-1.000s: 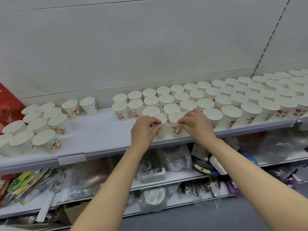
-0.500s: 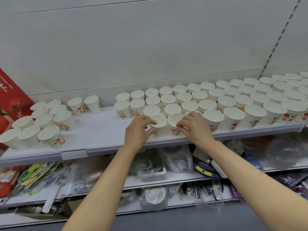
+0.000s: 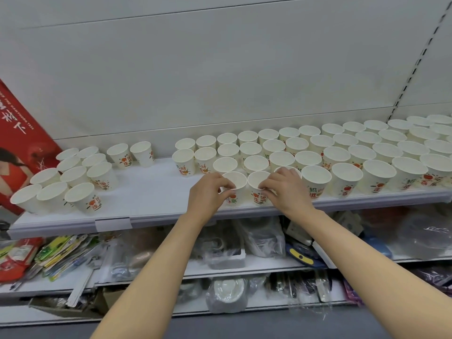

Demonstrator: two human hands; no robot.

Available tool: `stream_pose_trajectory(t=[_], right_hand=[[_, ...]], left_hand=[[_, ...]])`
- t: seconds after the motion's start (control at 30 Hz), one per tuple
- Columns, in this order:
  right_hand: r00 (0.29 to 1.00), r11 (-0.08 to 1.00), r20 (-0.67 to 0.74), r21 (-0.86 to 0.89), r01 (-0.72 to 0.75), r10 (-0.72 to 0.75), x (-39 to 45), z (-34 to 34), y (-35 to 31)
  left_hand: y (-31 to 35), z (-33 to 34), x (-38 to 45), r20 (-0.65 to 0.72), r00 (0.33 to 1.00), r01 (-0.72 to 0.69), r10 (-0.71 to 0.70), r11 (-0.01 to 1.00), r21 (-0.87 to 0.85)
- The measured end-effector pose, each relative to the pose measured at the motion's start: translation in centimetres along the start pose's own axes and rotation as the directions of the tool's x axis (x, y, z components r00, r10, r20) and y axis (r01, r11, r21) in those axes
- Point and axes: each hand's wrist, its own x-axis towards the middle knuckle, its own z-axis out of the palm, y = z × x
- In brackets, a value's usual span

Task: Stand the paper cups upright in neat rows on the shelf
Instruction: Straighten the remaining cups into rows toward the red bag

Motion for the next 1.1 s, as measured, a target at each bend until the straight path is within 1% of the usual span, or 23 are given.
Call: stream_pose_trajectory(t=[0.1, 0.2, 0.33, 0.4, 0.47, 0.57, 0.6, 0.7, 0.73, 0.77, 0.8, 0.83, 0.93, 1.03, 1.1], right_hand=[[1.0, 1.0, -0.03, 0.007, -0.005, 0.005, -0.3, 0.2, 0.0], [0.994, 0.999, -0.111, 0.035, -0.001, 0.005, -0.3, 0.2, -0.4], [0.971, 0.993, -0.231, 0.077, 0.086, -0.066, 0.2, 0.9, -2.5], [0.964, 0.987, -0.25, 0.102, 0.124, -0.095, 0.5, 1.7, -4.0], [0.961, 0.98, -0.257, 0.136, 0.144, -0.106, 0.7, 2.6, -5.6], [0.958, 0.97, -0.259, 0.171, 0.171, -0.123, 1.3, 4.3, -8.5], [0.959, 0.967, -0.252, 0.181, 0.177, -0.128, 1.5, 5.0, -9.5], [0.969, 0.959, -0.213, 0.225, 0.172, -0.123, 3.0, 7.4, -13.0], [0.973, 0.957, -0.196, 0.236, 0.166, -0.12, 3.7, 8.3, -14.3], [0.975, 0.955, -0.183, 0.244, 0.166, -0.123, 4.4, 9.3, -15.6], [0.976, 0.953, -0.174, 0.25, 0.17, -0.129, 5.2, 10.3, -17.0], [0.976, 0.951, -0.167, 0.255, 0.177, -0.137, 6.1, 11.2, -18.3], [0.979, 0.945, -0.148, 0.275, 0.177, -0.141, 9.0, 14.0, -21.9], [0.981, 0.933, -0.146, 0.318, 0.169, -0.128, 12.5, 16.4, -25.4], [0.988, 0.937, -0.12, 0.325, 0.127, -0.092, 15.1, 17.6, -27.4]], left_hand=[[0.1, 0.2, -0.3, -0.008, 1.0, -0.012, 0.012, 1.0, -0.023], [0.2, -0.2, -0.9, -0.045, 0.999, -0.016, 0.014, 0.999, -0.049], [-1.2, -1.2, -3.0, -0.152, 0.987, 0.043, -0.046, 0.999, -0.025], [-3.1, -1.8, -4.8, -0.2, 0.976, 0.082, -0.086, 0.996, -0.029], [-5.7, -2.6, -6.7, -0.254, 0.954, 0.149, -0.159, 0.987, -0.056], [-10.6, -4.5, -9.2, -0.344, 0.897, 0.264, -0.278, 0.961, -0.089], [-12.2, -5.4, -9.8, -0.389, 0.865, 0.297, -0.316, 0.949, -0.109], [-17.6, -9.1, -11.0, -0.546, 0.726, 0.391, -0.417, 0.904, -0.17], [-19.5, -10.6, -11.0, -0.572, 0.696, 0.424, -0.433, 0.892, -0.159], [-21.3, -12.0, -10.9, -0.583, 0.689, 0.445, -0.43, 0.886, -0.128], [-23.1, -13.3, -10.7, -0.576, 0.706, 0.448, -0.412, 0.89, -0.087], [-24.6, -14.4, -10.4, -0.547, 0.742, 0.437, -0.388, 0.898, -0.044], [-27.9, -16.5, -9.1, -0.397, 0.86, 0.392, -0.321, 0.913, 0.111], [-29.3, -17.3, -8.3, -0.311, 0.918, 0.319, -0.246, 0.924, 0.211], [-29.7, -17.4, -8.2, -0.288, 0.942, 0.24, -0.174, 0.947, 0.212]])
